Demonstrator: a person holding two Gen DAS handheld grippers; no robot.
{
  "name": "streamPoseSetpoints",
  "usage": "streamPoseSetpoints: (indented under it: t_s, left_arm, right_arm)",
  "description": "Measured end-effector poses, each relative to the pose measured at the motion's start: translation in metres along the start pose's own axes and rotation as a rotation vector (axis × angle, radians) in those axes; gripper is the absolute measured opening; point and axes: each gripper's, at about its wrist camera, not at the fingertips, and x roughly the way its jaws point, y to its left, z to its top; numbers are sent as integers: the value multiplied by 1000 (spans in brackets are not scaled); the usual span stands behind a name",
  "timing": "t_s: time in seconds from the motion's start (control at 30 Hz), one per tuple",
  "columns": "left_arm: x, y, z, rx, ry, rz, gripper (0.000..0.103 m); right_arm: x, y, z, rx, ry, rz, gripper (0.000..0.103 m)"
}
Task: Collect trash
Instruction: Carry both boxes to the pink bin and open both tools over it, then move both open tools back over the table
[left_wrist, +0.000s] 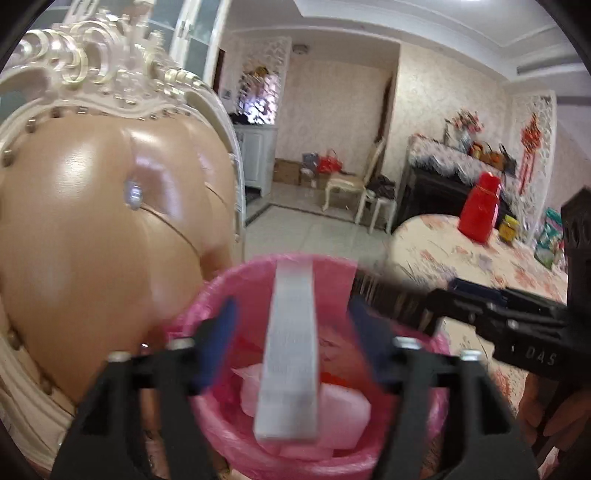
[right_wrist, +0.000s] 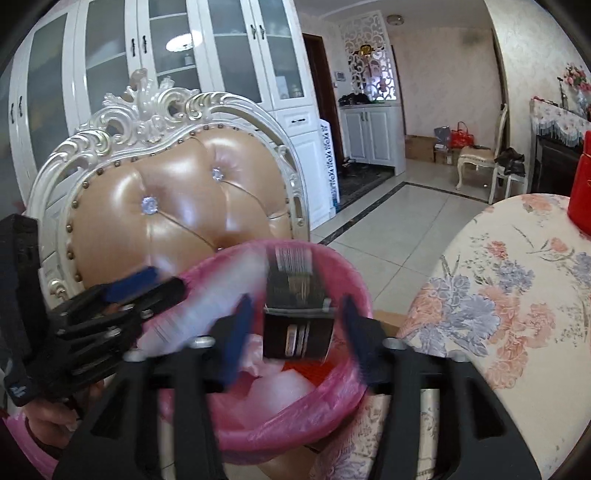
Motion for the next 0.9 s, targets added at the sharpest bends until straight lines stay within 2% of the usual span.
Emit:
streamPoseSetpoints:
  t_s: [0.03,0.2,0.33,0.47,0.63,0.77,0.9]
  left_arm:
    - [-2,3,0,-12,-14,13,77]
    - [-15,21,-4,-73,-19,46,84]
    - [-28,19,-12,-100,-24,60,98]
    - [-38,-1,-18,-59,-26,48,98]
    - [-43,-51,-30,51,2,-18,98]
    - [-46,-103,-38,119,22,-115,98]
    - [-51,-170,-48,192,51,-242,98]
  right_arm:
    - [-1,-2,-1,10,-8,0,69]
    - [-13,-10,-5,17,-8,-20,69]
    - [-39,-17,-14,20,-25,-56,69]
    - [-72,-30,-29,41,-37,-107,73]
    - [-130,-53,-55,49,-68,-228,73]
    - [-178,-80,-80,86,-90,-334,74]
    - [-233,-117,-108,167,-115,-441,77]
